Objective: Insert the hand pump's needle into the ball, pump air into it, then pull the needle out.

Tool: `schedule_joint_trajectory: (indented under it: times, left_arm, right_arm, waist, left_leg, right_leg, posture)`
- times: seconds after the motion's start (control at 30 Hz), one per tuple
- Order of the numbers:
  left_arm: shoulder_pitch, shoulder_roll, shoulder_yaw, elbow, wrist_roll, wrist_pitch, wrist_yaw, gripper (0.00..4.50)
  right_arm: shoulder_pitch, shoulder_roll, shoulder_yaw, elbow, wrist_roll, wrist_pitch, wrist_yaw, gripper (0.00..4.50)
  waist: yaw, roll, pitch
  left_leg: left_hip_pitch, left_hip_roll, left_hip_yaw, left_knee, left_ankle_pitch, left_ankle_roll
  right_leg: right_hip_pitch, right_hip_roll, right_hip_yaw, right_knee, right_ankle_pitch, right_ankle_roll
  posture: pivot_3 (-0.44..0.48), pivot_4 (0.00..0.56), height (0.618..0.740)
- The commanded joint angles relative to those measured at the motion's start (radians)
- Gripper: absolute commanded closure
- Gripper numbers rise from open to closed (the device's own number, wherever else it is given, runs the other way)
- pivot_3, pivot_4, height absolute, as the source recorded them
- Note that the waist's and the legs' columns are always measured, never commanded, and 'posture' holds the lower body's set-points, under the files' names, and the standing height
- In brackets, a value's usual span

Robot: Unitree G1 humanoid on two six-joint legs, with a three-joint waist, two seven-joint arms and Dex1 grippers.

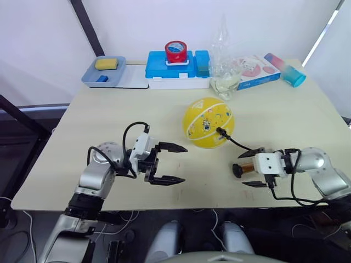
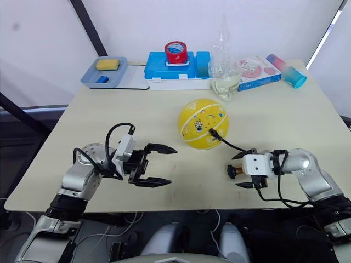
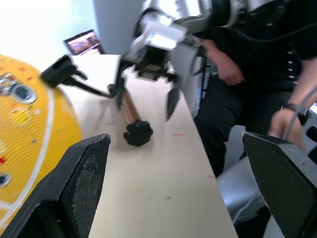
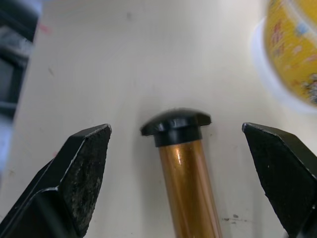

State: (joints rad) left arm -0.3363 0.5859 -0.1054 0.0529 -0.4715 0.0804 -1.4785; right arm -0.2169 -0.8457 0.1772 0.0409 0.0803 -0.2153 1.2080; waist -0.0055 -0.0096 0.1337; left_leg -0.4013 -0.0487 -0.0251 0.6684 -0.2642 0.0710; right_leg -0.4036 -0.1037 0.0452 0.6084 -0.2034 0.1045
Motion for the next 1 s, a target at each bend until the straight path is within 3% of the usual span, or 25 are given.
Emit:
schedule_joint_trajectory:
  times: [0.03, 0.2, 0.5, 1.0]
  left_arm:
    - [-0.018, -0.006, 0.024, 0.003, 0.005, -0.025, 0.026, 0.0]
    - [-0.066, -0.032, 0.023, 0.03, 0.019, -0.019, 0.076, 0.0]
    - [-0.232, -0.132, 0.03, 0.159, 0.033, 0.018, 0.189, 0.0]
    - [-0.569, -0.302, 0.029, 0.487, 0.159, 0.011, 0.384, 0.0]
  right_arm:
    - [0.081, -0.022, -0.124, -0.144, 0.103, 0.044, -0.042, 0.06]
    - [0.309, 0.031, -0.324, -0.367, 0.287, 0.162, -0.162, 0.06]
    - [0.596, 0.183, -0.51, -0.596, 0.416, 0.252, -0.335, 0.06]
    - [0.796, 0.342, -0.583, -0.763, 0.498, 0.239, -0.438, 0.06]
  waist:
    - [0.002, 0.001, 0.0]
    - [0.021, 0.001, 0.001]
    - [0.027, 0.0, 0.001]
    - [0.021, -0.004, 0.005]
  left_leg:
    - [0.0, 0.0, -0.001, 0.0, 0.0, 0.0]
    - [0.0, 0.0, -0.003, 0.0, 0.0, 0.0]
    - [0.001, -0.001, -0.005, 0.001, 0.0, 0.0]
    - [0.003, -0.001, -0.007, 0.001, 0.0, 0.0]
  right_leg:
    - [0.001, 0.0, -0.001, 0.0, -0.001, -0.002]
    - [0.001, -0.001, -0.003, 0.0, -0.001, -0.003]
    - [0.004, -0.001, -0.007, 0.0, -0.002, -0.003]
    - [0.007, 0.002, -0.01, -0.001, 0.0, 0.002]
  posture:
    - [0.0, 0.15, 0.737]
    - [0.0, 0.15, 0.737]
    - [0.0, 0.15, 0.737]
    - [0.0, 0.15, 0.737]
